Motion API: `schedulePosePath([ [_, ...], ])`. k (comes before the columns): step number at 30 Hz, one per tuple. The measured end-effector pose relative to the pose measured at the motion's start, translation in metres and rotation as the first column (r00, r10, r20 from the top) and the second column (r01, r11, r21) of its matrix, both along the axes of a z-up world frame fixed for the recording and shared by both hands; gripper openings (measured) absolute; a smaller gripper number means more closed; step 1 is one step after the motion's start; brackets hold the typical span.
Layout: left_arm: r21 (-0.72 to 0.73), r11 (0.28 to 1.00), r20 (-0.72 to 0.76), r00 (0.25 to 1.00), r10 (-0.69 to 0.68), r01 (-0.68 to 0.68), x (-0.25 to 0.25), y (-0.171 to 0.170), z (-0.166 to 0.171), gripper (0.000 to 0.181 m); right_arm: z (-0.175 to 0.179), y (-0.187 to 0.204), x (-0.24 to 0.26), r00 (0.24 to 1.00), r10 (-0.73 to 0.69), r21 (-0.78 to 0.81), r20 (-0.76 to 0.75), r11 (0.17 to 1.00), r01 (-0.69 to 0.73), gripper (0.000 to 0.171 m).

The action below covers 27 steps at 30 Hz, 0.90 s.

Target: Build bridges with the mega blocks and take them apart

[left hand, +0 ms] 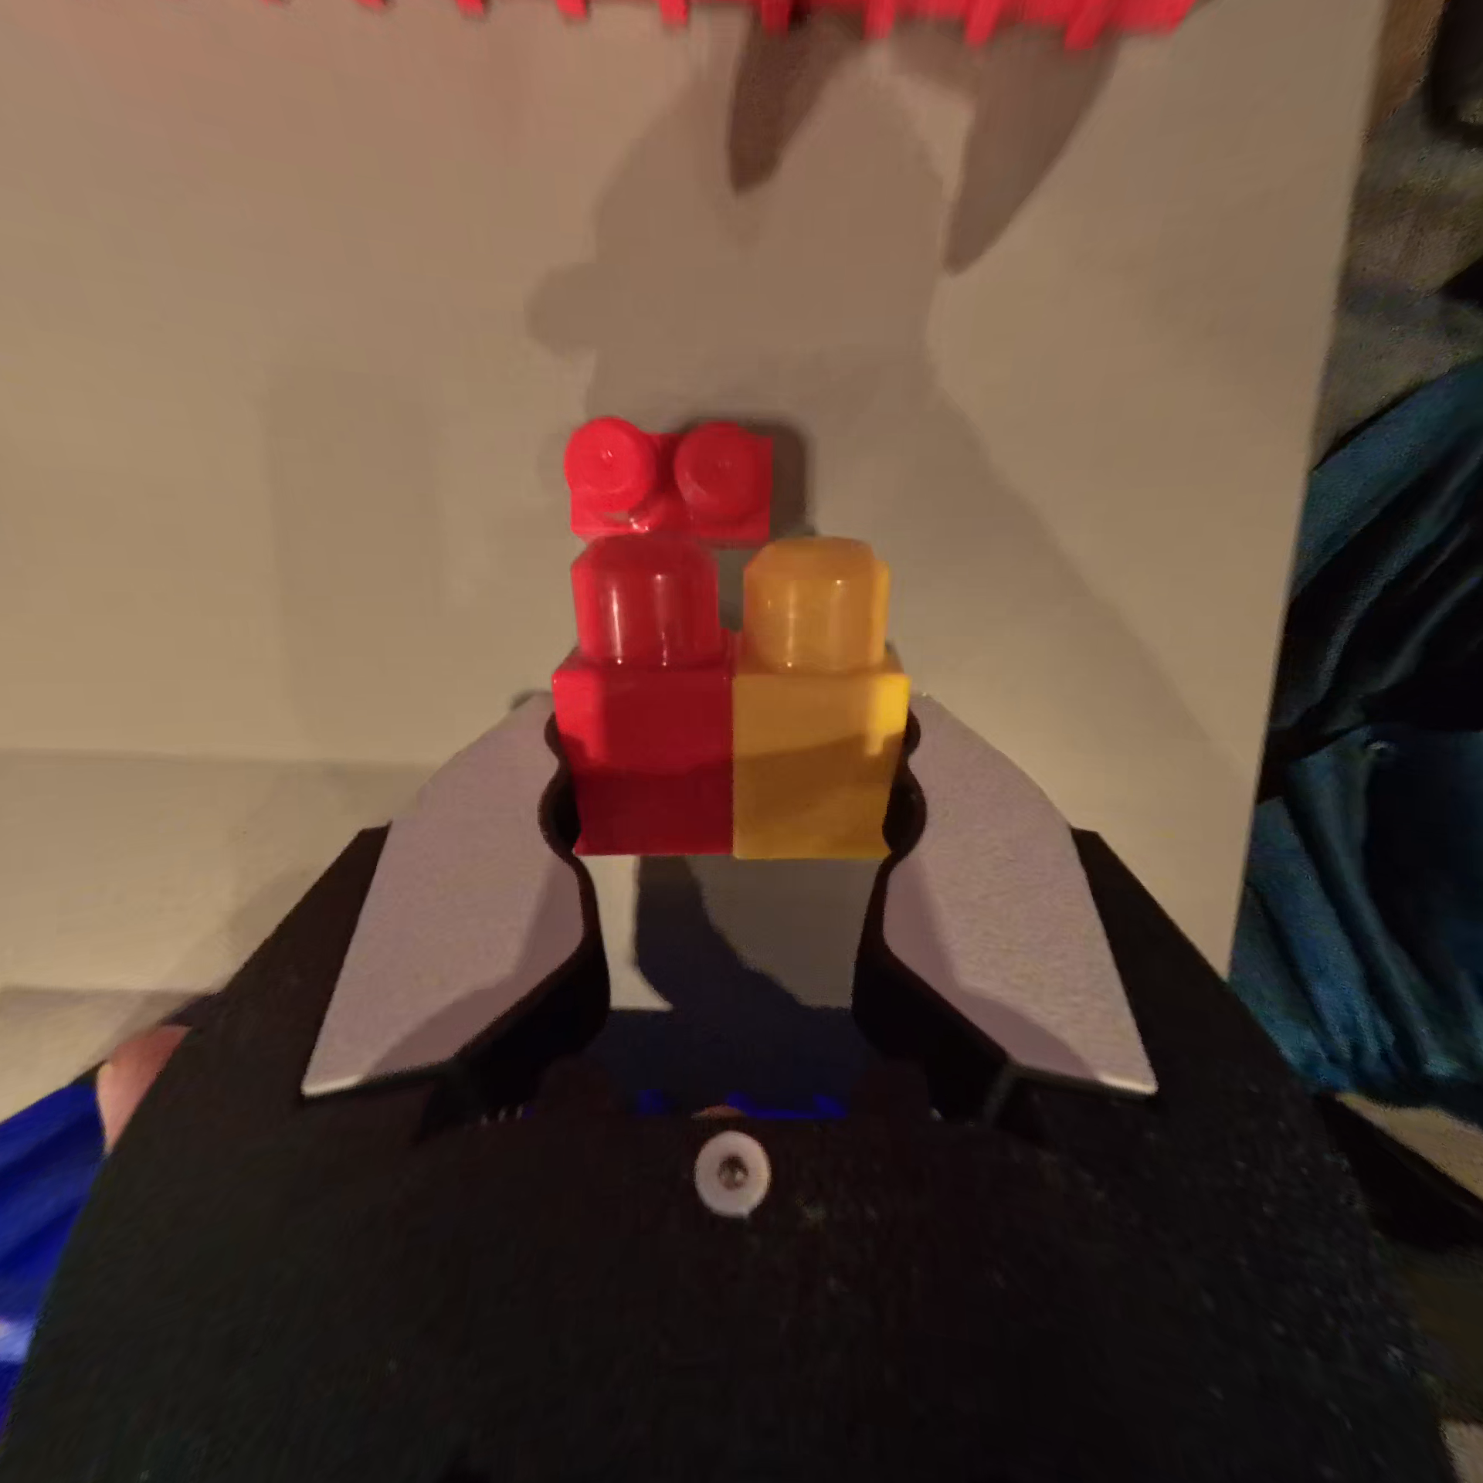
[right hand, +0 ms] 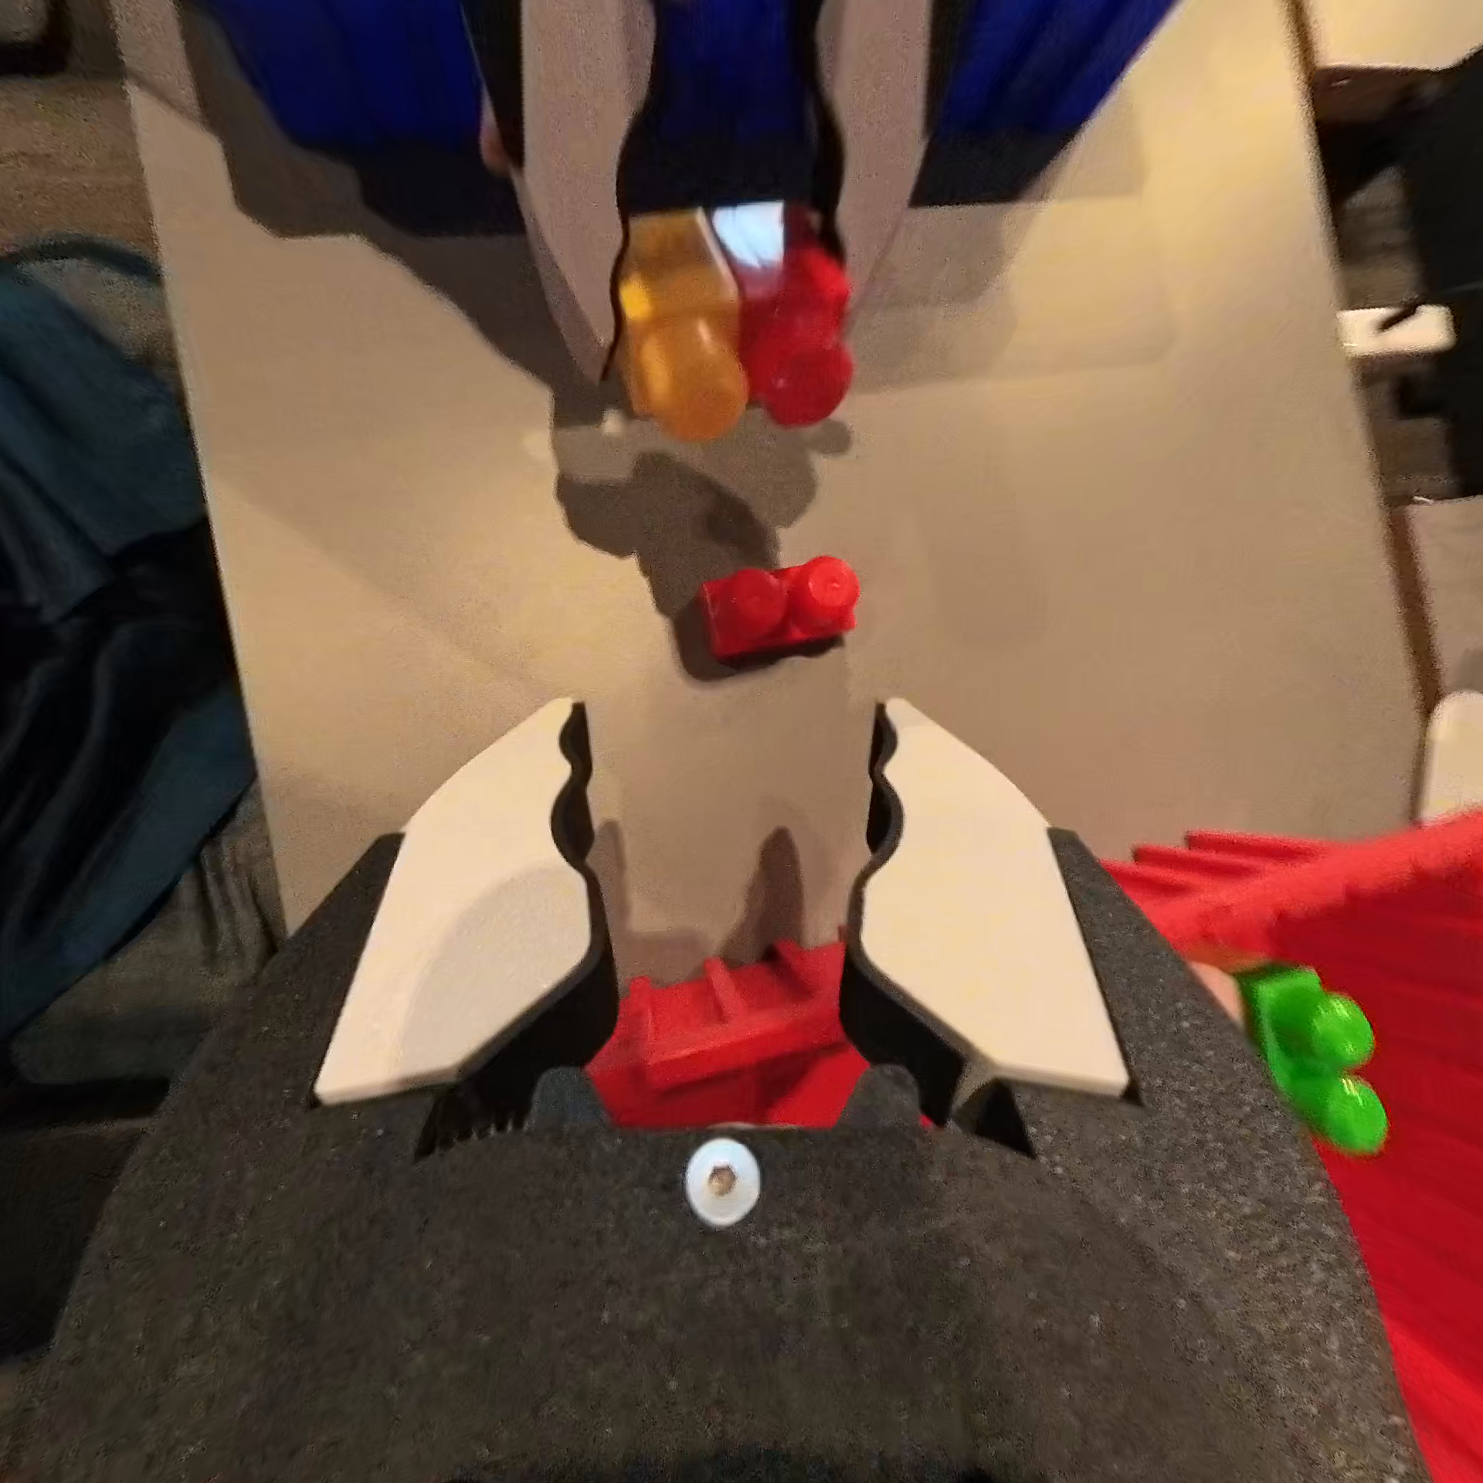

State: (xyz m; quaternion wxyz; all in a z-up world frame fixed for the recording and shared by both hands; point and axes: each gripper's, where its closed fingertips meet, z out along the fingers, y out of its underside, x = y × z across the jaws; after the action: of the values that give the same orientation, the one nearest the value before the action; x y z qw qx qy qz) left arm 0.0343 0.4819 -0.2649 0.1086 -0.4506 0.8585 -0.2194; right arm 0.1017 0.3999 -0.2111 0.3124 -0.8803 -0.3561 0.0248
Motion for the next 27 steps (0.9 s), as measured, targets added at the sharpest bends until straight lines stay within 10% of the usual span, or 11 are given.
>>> schedulePosePath([
  [12, -0.199, 0.978, 0.304, 0.945, 0.119, -0.059, -0.049, -0.004, 0.061, 0.075, -0.105, 0.056, 0.004, 0.943, 0.220, -0.370, 0.249, 0.921, -0.117, 0.087],
  [27, -0.236, 0.964, 0.397, 0.894, 0.207, -0.119, -0.064, 0.011, 0.075, 0.075, -0.137, 0.067, 0.007, 0.935, 0.248, -0.488, 0.255, 0.868, -0.097, 0.089],
])
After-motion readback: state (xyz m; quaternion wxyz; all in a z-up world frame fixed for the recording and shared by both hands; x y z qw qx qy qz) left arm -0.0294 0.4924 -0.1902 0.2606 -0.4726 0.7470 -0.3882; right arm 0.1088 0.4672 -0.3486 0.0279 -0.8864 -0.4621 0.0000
